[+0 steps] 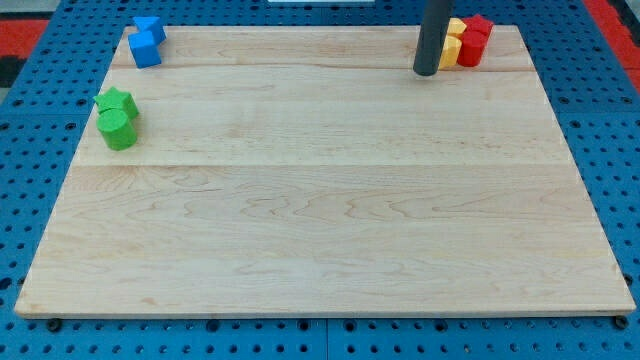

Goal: Move your arm closer to green star

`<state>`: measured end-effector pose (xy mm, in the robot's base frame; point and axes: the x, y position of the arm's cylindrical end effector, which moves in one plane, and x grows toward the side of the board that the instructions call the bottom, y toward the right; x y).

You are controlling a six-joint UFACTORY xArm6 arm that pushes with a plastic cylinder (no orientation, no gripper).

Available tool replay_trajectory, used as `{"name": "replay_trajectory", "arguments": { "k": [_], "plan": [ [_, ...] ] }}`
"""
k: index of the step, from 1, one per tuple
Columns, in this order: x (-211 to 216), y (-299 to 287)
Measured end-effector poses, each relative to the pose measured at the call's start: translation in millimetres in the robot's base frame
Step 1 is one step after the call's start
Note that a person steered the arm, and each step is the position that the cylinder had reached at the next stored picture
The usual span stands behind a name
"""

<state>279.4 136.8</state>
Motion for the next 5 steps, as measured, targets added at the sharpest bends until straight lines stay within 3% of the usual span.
{"name": "replay_trajectory", "arguments": {
  "k": [3, 4, 5],
  "plan": [
    [-21.6, 16.8],
    [-13.5, 0.0],
    [32.4, -28.1]
  ]
}}
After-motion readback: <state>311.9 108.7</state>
